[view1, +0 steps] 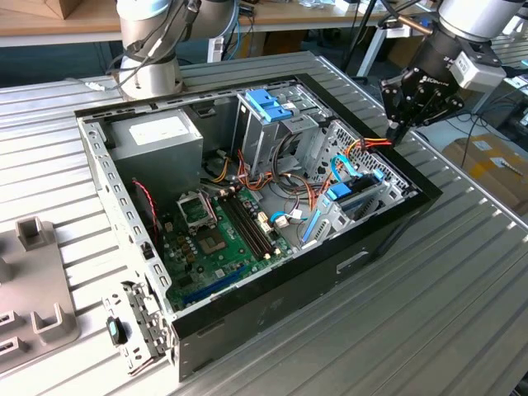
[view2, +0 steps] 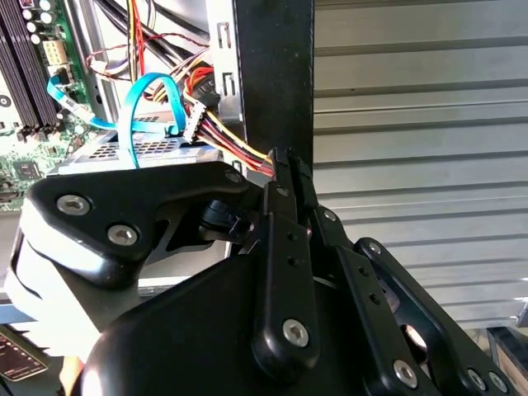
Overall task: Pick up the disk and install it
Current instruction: 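Insert the first disk wire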
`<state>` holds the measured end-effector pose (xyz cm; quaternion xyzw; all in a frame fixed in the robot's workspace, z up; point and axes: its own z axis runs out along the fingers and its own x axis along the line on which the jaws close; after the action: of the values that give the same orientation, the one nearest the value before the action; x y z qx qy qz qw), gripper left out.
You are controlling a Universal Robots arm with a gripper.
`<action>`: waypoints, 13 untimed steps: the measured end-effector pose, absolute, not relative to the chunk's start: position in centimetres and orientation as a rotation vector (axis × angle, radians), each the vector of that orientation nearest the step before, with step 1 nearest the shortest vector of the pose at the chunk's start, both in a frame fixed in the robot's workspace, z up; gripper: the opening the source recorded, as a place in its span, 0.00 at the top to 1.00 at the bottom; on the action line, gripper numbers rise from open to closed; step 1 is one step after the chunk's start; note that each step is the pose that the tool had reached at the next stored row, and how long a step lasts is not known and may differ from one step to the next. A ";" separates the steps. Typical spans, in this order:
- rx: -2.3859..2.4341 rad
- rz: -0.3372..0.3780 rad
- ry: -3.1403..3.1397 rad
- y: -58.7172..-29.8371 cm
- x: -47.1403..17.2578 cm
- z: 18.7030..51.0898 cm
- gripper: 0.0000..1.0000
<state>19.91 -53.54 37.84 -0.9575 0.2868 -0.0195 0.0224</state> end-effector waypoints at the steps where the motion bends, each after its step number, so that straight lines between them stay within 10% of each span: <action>1: -2.966 -0.060 0.889 -53.5 19.9 37.8 0.84; 13: -2.965 -0.064 0.888 -53.5 17.1 37.8 0.84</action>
<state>17.08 -53.54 37.85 -0.9575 0.2868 -0.0206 0.0227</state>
